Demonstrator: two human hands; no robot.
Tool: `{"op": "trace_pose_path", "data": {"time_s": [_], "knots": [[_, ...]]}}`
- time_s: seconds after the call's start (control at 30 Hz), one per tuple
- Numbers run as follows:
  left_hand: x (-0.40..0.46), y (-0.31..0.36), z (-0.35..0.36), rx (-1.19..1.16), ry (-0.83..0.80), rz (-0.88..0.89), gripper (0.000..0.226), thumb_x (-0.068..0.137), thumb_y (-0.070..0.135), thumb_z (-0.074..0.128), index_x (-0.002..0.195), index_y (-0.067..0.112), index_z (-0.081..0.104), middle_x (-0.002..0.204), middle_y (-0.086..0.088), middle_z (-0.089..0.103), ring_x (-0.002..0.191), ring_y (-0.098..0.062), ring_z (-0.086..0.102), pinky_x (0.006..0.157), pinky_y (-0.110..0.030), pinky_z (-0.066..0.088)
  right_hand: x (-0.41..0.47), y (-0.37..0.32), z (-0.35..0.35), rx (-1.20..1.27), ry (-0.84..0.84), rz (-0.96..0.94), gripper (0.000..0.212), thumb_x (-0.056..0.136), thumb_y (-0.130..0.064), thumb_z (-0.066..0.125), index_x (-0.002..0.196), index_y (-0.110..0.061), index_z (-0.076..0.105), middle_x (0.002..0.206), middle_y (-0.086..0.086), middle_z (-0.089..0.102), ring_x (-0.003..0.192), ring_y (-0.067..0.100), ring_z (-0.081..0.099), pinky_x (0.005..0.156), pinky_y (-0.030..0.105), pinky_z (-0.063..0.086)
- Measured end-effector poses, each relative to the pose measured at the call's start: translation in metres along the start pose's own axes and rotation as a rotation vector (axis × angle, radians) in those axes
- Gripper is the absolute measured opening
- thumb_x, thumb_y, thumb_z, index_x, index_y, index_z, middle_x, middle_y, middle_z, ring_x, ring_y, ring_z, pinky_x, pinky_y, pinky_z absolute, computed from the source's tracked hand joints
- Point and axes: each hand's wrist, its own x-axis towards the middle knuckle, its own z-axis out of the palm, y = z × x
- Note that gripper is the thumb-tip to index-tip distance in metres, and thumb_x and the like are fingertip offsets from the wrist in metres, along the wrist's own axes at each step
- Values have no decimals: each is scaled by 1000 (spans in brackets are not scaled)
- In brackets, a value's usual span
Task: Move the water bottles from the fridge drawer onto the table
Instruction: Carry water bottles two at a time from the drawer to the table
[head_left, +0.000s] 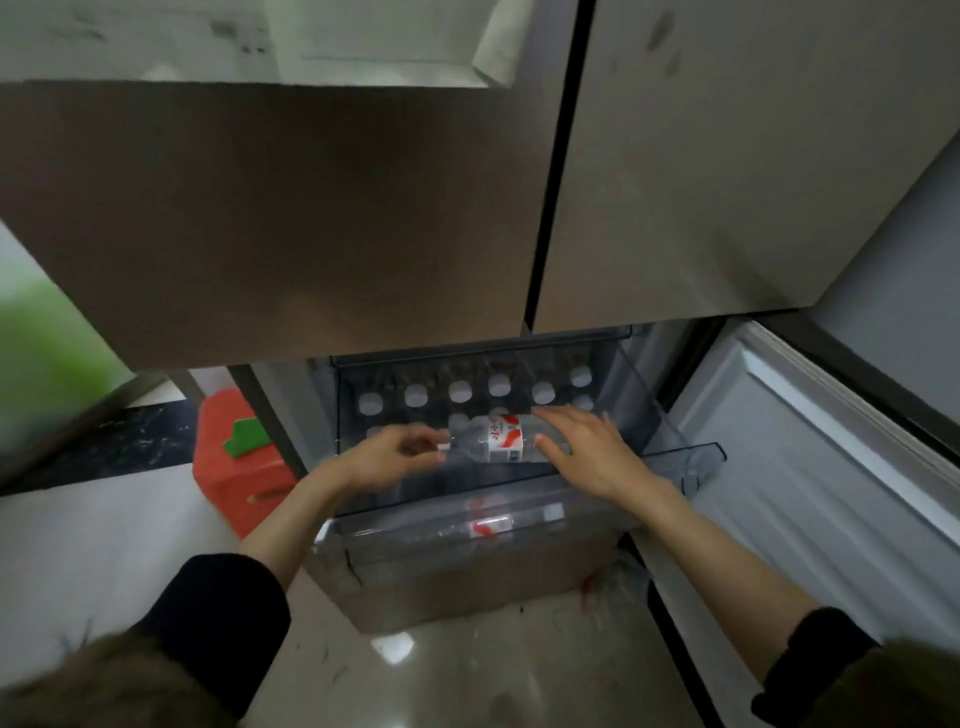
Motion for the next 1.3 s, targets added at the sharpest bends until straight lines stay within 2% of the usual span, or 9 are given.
{"op": "trace_pose_path", "data": {"time_s": [0.17, 0.33, 0.57, 0.7, 0.8, 0.9, 1.0, 1.13, 1.3], "knots": [[33, -10, 11, 45, -220, -213, 45, 87, 26, 61, 130, 19, 49, 128, 3, 54, 119, -12, 50, 100, -20, 35, 32, 28, 9, 74, -92, -47, 46, 97, -34, 43, 141, -21, 39, 144, 4, 44, 133, 24, 39, 112, 41, 27], [57, -18, 18, 86, -377, -339, 51, 87, 32, 60, 135, 20, 44, 137, -3, 49, 126, -19, 46, 106, -28, 36, 65, 36, 19, 146, -296, -22, 48, 95, -39, 45, 141, -29, 37, 144, 3, 44, 128, 23, 44, 105, 36, 35], [82, -21, 38, 81, -503, -311, 47, 88, 43, 55, 130, 23, 51, 135, 1, 50, 128, -18, 43, 111, -35, 32, 95, 40, 32, 80, -342, -32, 49, 91, -44, 50, 137, -29, 41, 138, 6, 49, 121, 27, 49, 102, 39, 40], [102, -6, 52, 136, -597, -257, 51, 89, 42, 53, 136, 22, 43, 138, 1, 46, 128, -17, 41, 108, -30, 33, 104, 45, 42, 45, -337, -63, 52, 87, -45, 56, 134, -27, 44, 134, 6, 52, 118, 28, 52, 101, 44, 41], [114, 1, 61, 199, -618, -203, 50, 89, 34, 56, 135, 22, 43, 122, 2, 49, 112, -14, 45, 98, -26, 36, 107, 49, 47, 10, -316, -70, 53, 86, -43, 58, 134, -26, 44, 133, 7, 53, 117, 28, 52, 101, 43, 40], [118, 0, 63, 201, -642, -182, 49, 89, 33, 57, 136, 22, 43, 125, -1, 49, 102, -10, 43, 97, -29, 37, 110, 51, 50, -15, -306, -70, 53, 87, -38, 58, 135, -24, 43, 134, 8, 52, 118, 29, 51, 102, 43, 39], [118, -3, 58, 173, -655, -171, 47, 92, 31, 53, 136, 19, 42, 105, 5, 52, 84, -4, 47, 88, -28, 40, 110, 53, 51, -23, -302, -79, 52, 86, -36, 59, 135, -24, 43, 132, 8, 54, 116, 29, 52, 100, 42, 40], [118, -12, 48, 162, -630, -197, 43, 92, 27, 52, 134, 18, 43, 126, -3, 52, 106, -19, 54, 96, -33, 45, 111, 54, 52, -32, -279, -85, 52, 85, -38, 60, 132, -24, 45, 127, 8, 57, 112, 27, 55, 98, 41, 43], [116, -19, 37, 123, -583, -223, 45, 93, 20, 51, 136, 25, 40, 133, -4, 49, 118, -19, 49, 105, -34, 40, 113, 53, 58, -96, -275, -99, 60, 83, -39, 63, 136, -26, 38, 133, 6, 53, 119, 27, 51, 103, 43, 39]]}}
